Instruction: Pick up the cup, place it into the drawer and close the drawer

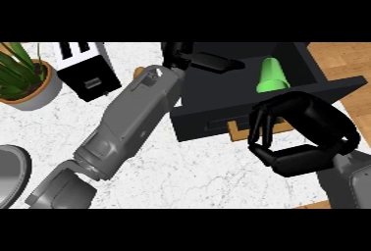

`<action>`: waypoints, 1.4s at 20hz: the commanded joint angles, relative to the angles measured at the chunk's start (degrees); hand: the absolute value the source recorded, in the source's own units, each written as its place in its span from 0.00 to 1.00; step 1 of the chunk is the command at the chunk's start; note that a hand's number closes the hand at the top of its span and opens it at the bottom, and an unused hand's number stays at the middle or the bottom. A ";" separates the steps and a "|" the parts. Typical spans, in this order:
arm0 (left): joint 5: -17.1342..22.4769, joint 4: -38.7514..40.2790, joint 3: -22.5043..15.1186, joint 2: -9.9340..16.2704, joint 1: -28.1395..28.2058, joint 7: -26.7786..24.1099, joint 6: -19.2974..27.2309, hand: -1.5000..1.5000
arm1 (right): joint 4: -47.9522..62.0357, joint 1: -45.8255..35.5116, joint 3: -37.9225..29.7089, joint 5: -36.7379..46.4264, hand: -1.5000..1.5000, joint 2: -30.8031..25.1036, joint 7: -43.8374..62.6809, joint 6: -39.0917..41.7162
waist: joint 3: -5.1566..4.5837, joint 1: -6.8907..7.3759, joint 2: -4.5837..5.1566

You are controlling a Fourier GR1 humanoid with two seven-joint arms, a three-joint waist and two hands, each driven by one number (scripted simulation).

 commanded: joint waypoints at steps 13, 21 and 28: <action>6.29 0.24 2.94 -0.01 1.58 -6.50 0.60 0.00 | 8.76 6.76 12.29 36.99 0.00 -5.54 -5.87 -6.41 | 0.08 9.50 -1.70; 6.46 -6.61 2.44 2.52 11.35 -7.79 -2.63 0.00 | 37.98 -2.98 15.37 46.35 1.00 -2.48 -17.37 -11.65 | 0.11 12.99 -1.91; 7.67 -12.47 2.93 6.93 13.93 -4.41 -6.53 0.00 | 59.21 -13.65 8.83 47.40 1.00 -1.64 -28.00 -19.32 | 0.28 16.46 -1.25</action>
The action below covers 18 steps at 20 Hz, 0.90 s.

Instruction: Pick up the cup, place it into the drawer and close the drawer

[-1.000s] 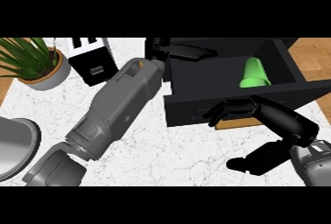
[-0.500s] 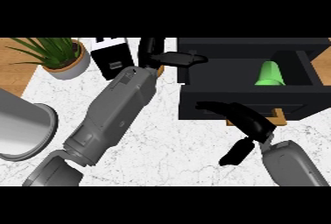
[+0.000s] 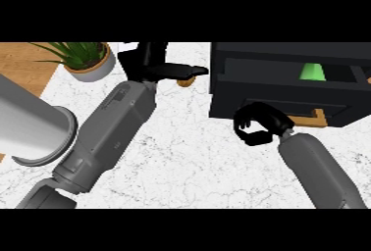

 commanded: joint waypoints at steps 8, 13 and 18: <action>0.71 -7.51 -0.55 5.67 8.07 1.91 -6.38 0.00 | 21.67 -16.90 -12.94 -3.36 1.00 -2.20 -9.81 -8.80 | 0.38 4.64 1.44; 0.20 -8.83 -1.73 6.28 10.66 2.59 -7.47 0.00 | 24.69 -21.15 -16.99 -6.02 1.00 -7.26 -8.39 -6.19 | 0.35 5.68 1.81; 0.67 -10.40 -1.76 6.42 10.75 3.18 -8.65 0.00 | 24.24 -22.75 -18.16 -7.57 1.00 -7.18 -6.41 -5.31 | 0.30 7.10 2.06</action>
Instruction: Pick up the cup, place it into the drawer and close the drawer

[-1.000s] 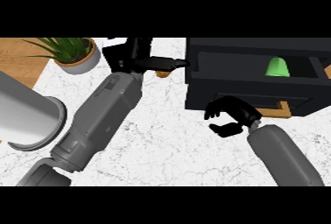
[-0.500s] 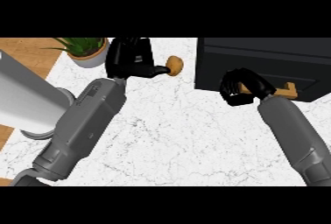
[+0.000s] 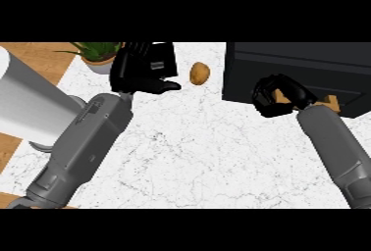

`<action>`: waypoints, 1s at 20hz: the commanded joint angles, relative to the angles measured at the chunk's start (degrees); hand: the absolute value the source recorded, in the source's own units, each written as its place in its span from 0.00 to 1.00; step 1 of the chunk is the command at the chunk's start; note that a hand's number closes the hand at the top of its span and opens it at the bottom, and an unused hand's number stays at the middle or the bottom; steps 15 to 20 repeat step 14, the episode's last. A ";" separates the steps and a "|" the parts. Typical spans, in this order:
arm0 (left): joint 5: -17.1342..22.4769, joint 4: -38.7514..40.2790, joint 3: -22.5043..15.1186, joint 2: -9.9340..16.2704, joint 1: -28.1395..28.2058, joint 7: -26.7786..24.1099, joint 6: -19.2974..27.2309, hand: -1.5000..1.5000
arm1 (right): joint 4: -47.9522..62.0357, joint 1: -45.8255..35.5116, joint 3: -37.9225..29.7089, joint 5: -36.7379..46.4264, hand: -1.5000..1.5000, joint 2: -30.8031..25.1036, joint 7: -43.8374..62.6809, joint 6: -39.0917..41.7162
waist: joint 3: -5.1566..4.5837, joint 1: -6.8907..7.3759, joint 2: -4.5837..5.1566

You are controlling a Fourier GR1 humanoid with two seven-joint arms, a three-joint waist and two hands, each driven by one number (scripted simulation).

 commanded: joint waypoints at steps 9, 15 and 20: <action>0.32 -2.55 -0.52 1.46 2.60 0.30 -3.15 0.00 | 0.49 -9.45 -6.67 -3.57 1.00 -8.74 4.58 0.67 | -0.40 3.53 1.31; 0.97 -3.06 -0.45 1.29 4.12 0.39 -4.16 0.00 | -0.84 -8.85 -7.11 -4.93 1.00 -9.12 5.05 2.64 | -0.47 4.18 1.47; 0.97 -3.06 -0.45 1.29 4.12 0.39 -4.16 0.00 | -0.84 -8.85 -7.11 -4.93 1.00 -9.12 5.05 2.64 | -0.47 4.18 1.47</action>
